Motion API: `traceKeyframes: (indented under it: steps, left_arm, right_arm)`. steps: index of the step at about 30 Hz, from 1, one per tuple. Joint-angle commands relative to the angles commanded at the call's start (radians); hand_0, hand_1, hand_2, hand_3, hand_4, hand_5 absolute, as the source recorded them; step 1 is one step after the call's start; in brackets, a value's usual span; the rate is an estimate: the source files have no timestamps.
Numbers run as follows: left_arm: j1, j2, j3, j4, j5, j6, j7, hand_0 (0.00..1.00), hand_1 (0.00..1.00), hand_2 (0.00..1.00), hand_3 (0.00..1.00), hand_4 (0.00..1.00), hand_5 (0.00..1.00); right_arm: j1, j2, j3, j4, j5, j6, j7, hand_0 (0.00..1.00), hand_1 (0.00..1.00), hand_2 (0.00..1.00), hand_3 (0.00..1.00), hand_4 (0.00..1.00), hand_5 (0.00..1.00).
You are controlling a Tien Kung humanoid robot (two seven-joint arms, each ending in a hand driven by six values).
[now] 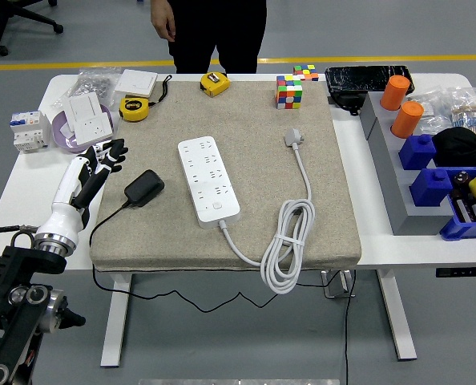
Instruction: Pick up the plug,place it near the board,insert it into the board,press the button
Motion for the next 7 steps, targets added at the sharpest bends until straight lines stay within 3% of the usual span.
traceKeyframes:
  steps: [2, 7]
  left_arm:
    - [0.0, 0.0, 0.0, 0.0, 0.0, 0.0, 0.0, 0.747, 0.788, 0.765, 0.76, 0.998, 0.824]
    - [-0.002, -0.001, 0.0, 0.0, 0.005, 0.0, 0.001, 0.747, 0.788, 0.765, 0.76, 0.998, 0.824]
  right_arm:
    - [0.001, 0.0, 0.006, 0.0, -0.01, 0.026, -0.024, 0.002, 0.002, 0.029, 0.009, 0.389, 0.002]
    - [0.002, -0.011, 0.0, 0.0, -0.02, 0.215, -0.128, 0.002, 0.002, 0.029, 0.009, 0.389, 0.002]
